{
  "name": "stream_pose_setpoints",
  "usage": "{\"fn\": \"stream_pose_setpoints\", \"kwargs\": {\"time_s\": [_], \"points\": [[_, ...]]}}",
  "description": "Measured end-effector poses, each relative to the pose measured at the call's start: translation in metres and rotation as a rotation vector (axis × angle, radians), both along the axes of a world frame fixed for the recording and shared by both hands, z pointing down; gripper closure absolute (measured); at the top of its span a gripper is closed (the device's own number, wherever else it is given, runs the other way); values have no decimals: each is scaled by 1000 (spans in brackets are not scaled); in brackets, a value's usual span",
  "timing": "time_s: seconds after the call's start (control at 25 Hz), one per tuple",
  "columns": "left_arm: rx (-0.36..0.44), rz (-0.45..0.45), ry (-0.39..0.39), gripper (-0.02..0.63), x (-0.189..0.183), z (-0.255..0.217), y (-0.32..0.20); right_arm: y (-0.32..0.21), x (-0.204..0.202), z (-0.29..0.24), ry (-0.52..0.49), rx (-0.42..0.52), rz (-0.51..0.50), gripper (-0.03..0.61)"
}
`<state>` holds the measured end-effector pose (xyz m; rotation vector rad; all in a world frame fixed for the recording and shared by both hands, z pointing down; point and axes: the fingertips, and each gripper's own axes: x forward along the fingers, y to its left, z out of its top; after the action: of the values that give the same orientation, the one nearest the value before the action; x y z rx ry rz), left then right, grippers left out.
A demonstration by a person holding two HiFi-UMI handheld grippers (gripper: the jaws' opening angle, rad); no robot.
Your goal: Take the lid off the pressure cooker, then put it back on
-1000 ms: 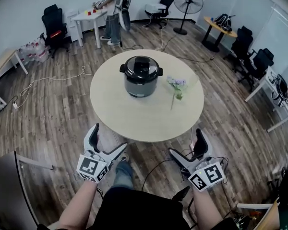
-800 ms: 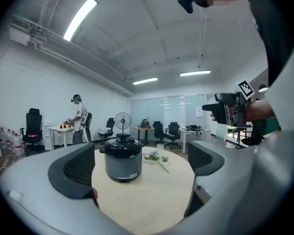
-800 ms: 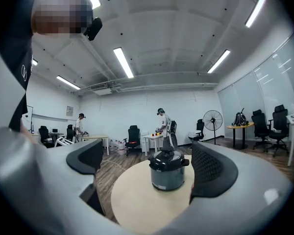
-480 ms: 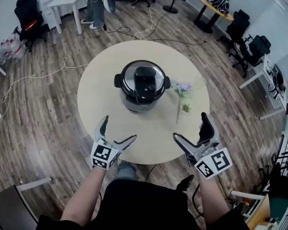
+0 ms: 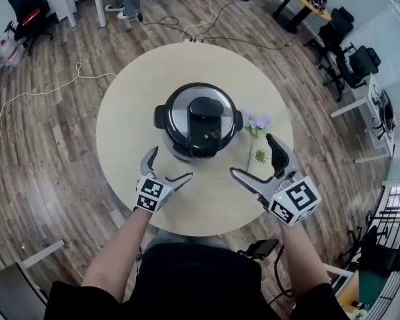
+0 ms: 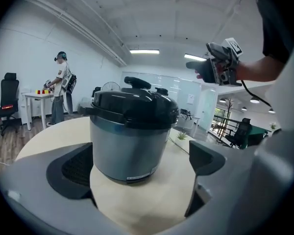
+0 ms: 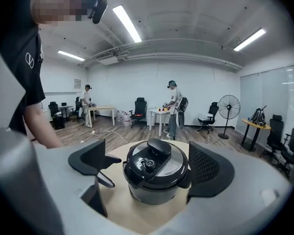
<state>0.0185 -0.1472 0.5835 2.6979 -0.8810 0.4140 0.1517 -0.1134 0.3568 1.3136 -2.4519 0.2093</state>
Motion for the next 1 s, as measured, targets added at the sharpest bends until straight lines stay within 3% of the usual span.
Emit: {"fn": "stream_pose_setpoints", "kwargs": {"time_s": [0.48, 1.0], "points": [[7, -43, -92, 24, 31, 34, -48, -89, -24, 51, 242, -202, -371, 56], [33, -56, -89, 23, 32, 36, -51, -145, -60, 126, 619, -465, -704, 125]]}}
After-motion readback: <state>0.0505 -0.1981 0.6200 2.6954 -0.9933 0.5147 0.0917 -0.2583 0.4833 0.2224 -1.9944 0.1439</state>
